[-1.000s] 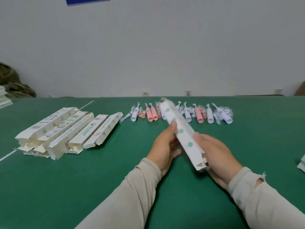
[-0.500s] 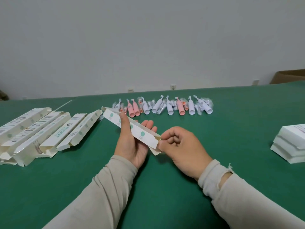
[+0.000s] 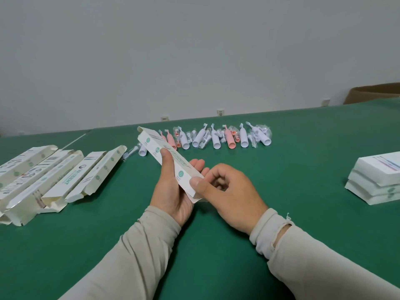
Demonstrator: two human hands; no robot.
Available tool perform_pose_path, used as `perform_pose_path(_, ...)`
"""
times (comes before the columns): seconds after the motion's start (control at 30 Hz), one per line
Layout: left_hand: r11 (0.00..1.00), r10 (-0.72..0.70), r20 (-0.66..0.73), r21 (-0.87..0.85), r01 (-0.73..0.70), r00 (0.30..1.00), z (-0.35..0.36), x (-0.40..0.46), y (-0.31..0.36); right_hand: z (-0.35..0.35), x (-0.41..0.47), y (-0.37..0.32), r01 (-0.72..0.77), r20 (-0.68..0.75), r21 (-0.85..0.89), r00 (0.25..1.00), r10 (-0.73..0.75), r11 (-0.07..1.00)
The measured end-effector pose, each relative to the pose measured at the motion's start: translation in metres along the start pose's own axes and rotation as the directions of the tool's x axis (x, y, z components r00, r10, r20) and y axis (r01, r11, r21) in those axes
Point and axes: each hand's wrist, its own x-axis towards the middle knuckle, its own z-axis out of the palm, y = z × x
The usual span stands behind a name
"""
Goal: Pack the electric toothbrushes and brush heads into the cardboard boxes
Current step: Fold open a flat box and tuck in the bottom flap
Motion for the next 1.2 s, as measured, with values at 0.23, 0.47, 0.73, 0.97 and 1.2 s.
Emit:
perform_pose_path(0.23, 0.999, -0.015, -0.001, 0.037, 0.015, 1.0, 0.004, -0.005, 0.0, 0.003, 0.002, 0.003, -0.027, -0.065, -0.099, 0.998, 0.021, 0.995)
perform_pose_path(0.47, 0.989, -0.135, 0.085, -0.056, 0.14, 0.987, 0.013, -0.013, -0.006, -0.006, 0.007, 0.005, 0.073, -0.088, -0.199, 0.992, -0.092, 0.977)
perform_pose_path(0.73, 0.99, -0.081, -0.137, -0.122, 0.064, 0.987, 0.014, -0.012, 0.009, -0.007, 0.002, -0.002, 0.262, 0.12, -0.278, 0.964, -0.237, 0.924)
perform_pose_path(0.97, 0.994, -0.02, -0.13, -0.112, 0.005, 0.991, 0.021, -0.016, 0.008, -0.011, 0.004, -0.001, 0.361, 0.041, -0.433, 0.923, -0.382, 0.826)
perform_pose_path(1.2, 0.996, -0.045, -0.022, -0.073, 0.043, 0.999, 0.016, -0.014, 0.005, -0.012, 0.005, -0.003, 0.339, -0.012, -0.435, 0.924, -0.382, 0.834)
